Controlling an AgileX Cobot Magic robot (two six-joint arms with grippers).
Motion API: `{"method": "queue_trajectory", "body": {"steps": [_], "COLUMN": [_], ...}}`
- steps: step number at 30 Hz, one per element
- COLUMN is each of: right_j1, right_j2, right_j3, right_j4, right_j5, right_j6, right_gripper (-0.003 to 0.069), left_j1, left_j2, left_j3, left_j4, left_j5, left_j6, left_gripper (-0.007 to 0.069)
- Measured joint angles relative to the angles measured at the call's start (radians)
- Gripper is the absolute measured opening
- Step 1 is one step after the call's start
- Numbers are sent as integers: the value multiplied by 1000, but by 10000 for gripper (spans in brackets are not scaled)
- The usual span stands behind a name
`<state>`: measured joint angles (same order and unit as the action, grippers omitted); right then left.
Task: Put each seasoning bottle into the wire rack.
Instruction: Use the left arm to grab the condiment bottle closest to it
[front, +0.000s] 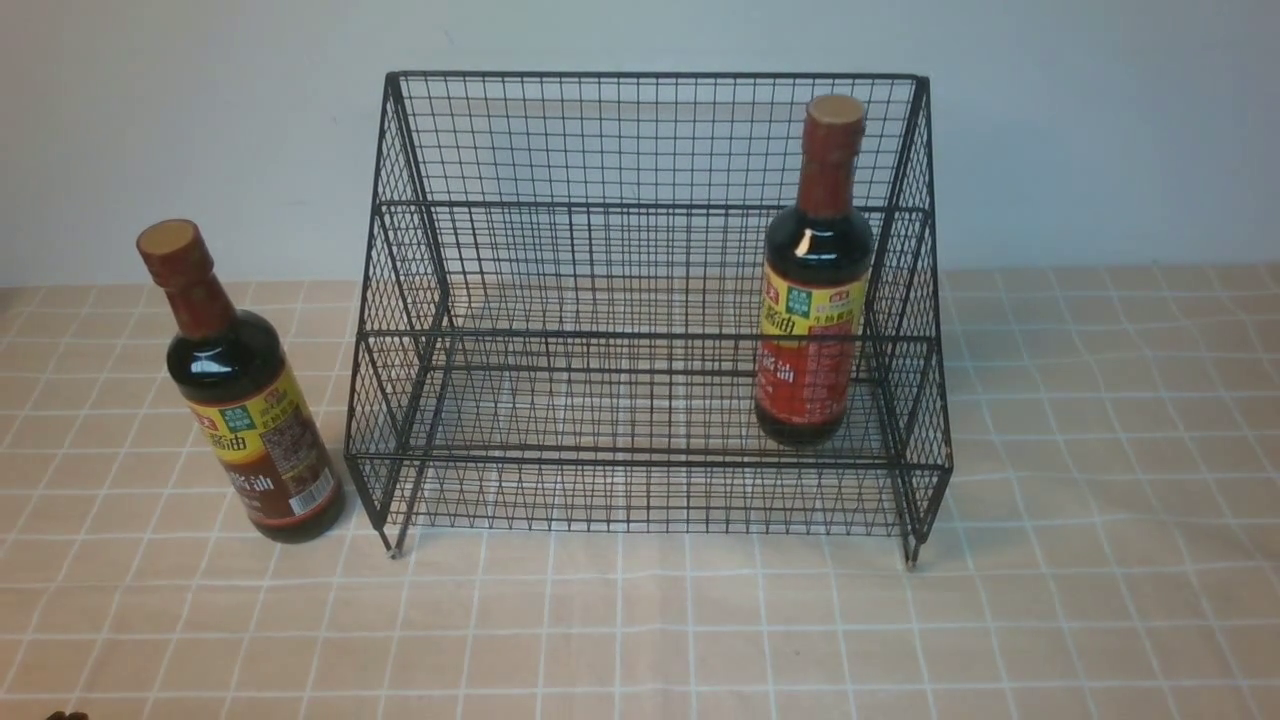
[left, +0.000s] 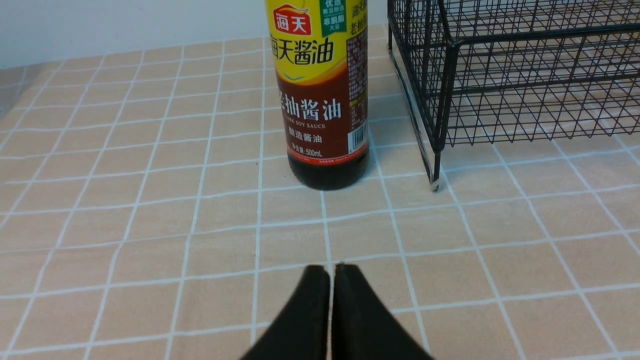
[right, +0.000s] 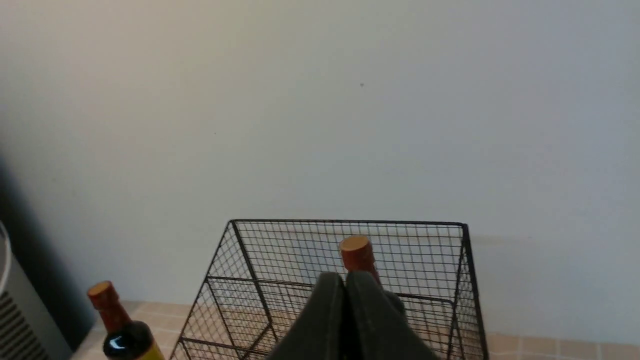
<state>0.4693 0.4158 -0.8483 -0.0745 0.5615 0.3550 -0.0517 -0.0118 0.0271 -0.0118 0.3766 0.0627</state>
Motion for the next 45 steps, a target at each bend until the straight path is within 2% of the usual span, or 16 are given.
{"method": "queue_trajectory", "body": {"steps": [3,7,12,17,20,24,26,29,33,38,45], "right_j1": [0,0,0,-12,-75,-266,-301,-452,-531,-534,-466], "right_j2": [-72,-121,-131,-177,-229,-337,-360,-422,-427,-428,-428], "right_j3": [115,212,273,330,389,547,579,740,857,865,865], "right_j4": [42,60,23,-34,-44,-51,-52,-53,-53,-48,-47], "right_j5": [-76,-100,-101,-125,-148,-169,-169,-168,-164,-172,-172], "right_j6": [1,1,-23,-106,-146,-190,-195,-204,-207,-207,-207], "right_gripper": [-15,-14,-14,-14,-14,-14,-14,-14,-14,-14,-14], "left_j1": [0,0,0,0,0,0,0,0,0,0,0], "left_j2": [0,0,0,0,0,0,0,0,0,0,0], "left_j3": [0,0,0,0,0,0,0,0,0,0,0], "left_j4": [0,0,0,0,0,0,0,0,0,0,0], "left_j5": [0,0,0,0,0,0,0,0,0,0,0], "left_j6": [0,0,0,0,0,0,0,0,0,0,0], "left_gripper": [-7,-7,-7,-7,-7,-7,-7,-7,-7,-7,-7]}}
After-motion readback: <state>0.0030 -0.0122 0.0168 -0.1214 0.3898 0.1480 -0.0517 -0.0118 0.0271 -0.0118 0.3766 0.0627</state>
